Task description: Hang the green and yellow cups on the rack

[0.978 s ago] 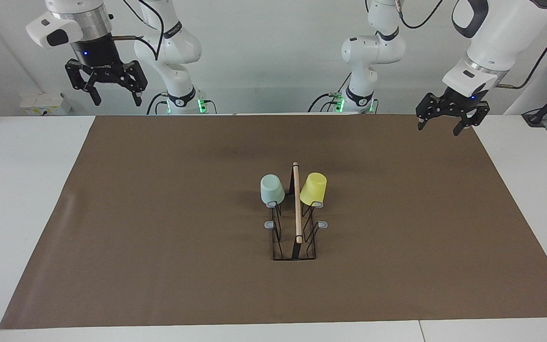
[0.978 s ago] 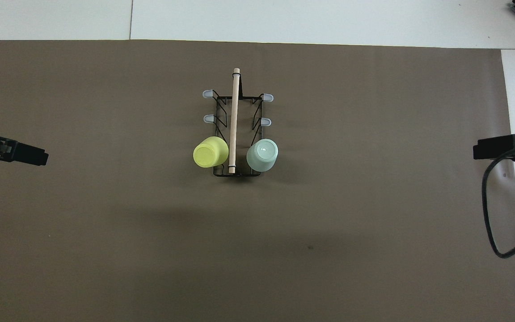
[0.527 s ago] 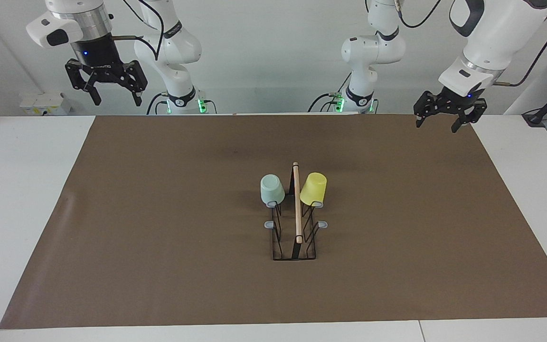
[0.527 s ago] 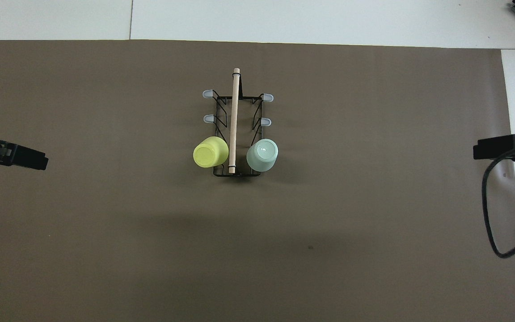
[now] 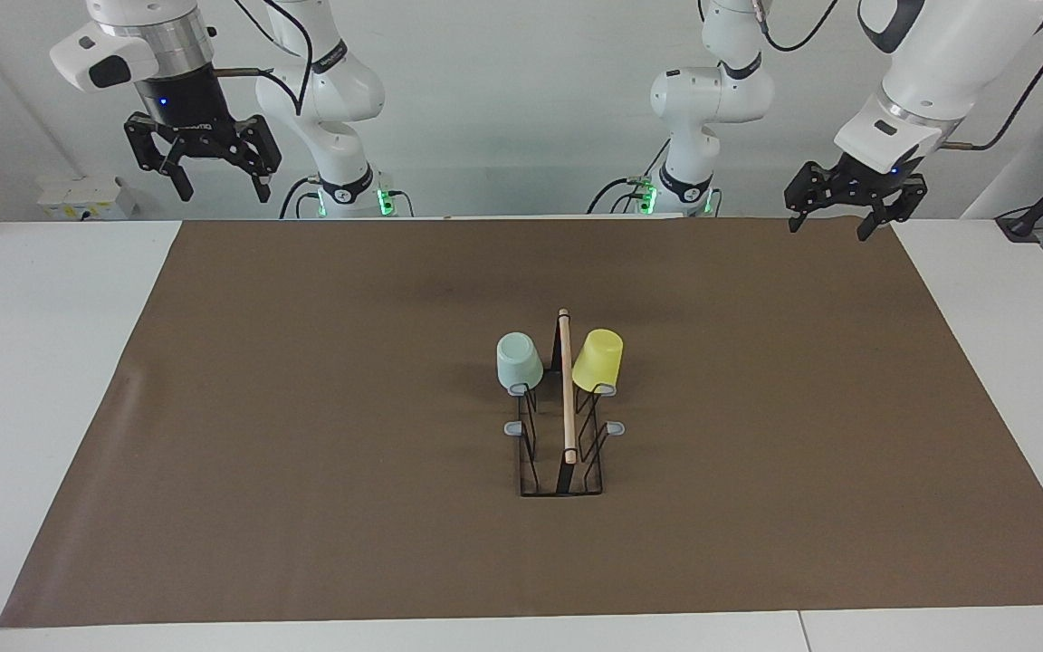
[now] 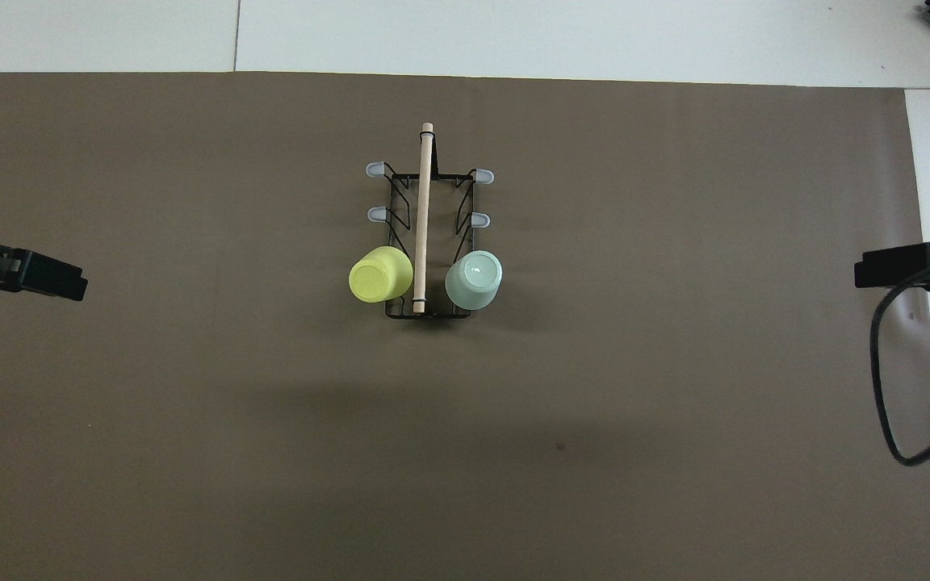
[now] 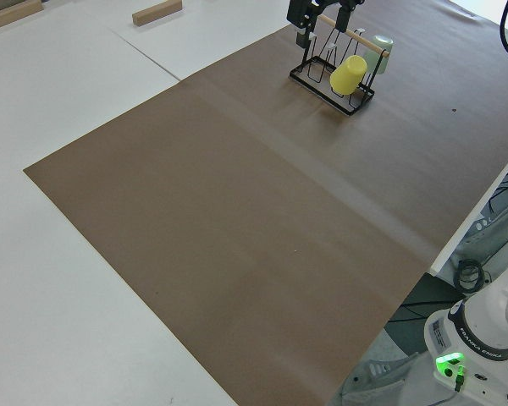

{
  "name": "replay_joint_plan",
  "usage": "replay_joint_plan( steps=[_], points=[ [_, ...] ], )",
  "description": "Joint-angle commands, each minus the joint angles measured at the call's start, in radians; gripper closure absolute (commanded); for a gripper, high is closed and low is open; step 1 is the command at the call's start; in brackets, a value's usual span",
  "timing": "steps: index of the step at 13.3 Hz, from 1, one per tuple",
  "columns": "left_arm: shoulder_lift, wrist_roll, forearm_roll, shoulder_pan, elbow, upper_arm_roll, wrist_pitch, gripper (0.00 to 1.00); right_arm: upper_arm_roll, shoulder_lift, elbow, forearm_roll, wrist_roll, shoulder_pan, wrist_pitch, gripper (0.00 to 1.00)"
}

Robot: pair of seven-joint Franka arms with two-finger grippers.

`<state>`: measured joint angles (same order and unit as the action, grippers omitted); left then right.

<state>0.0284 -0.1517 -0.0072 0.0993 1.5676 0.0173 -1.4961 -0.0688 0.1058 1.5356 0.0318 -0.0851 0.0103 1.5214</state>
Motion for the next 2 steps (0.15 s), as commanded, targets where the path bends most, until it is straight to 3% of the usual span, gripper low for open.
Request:
replay_joint_plan(
  steps=[1, 2],
  points=[
    [-0.016, 0.014, 0.012, 0.007, -0.034, 0.01, 0.02, 0.0, -0.008, 0.023, 0.025, 0.004, -0.008, 0.014, -0.004, 0.0],
    [-0.016, 0.014, 0.013, 0.007, -0.034, 0.01, 0.02, 0.0, -0.008, 0.023, 0.025, 0.004, -0.008, 0.014, -0.004, 0.0]
  ],
)
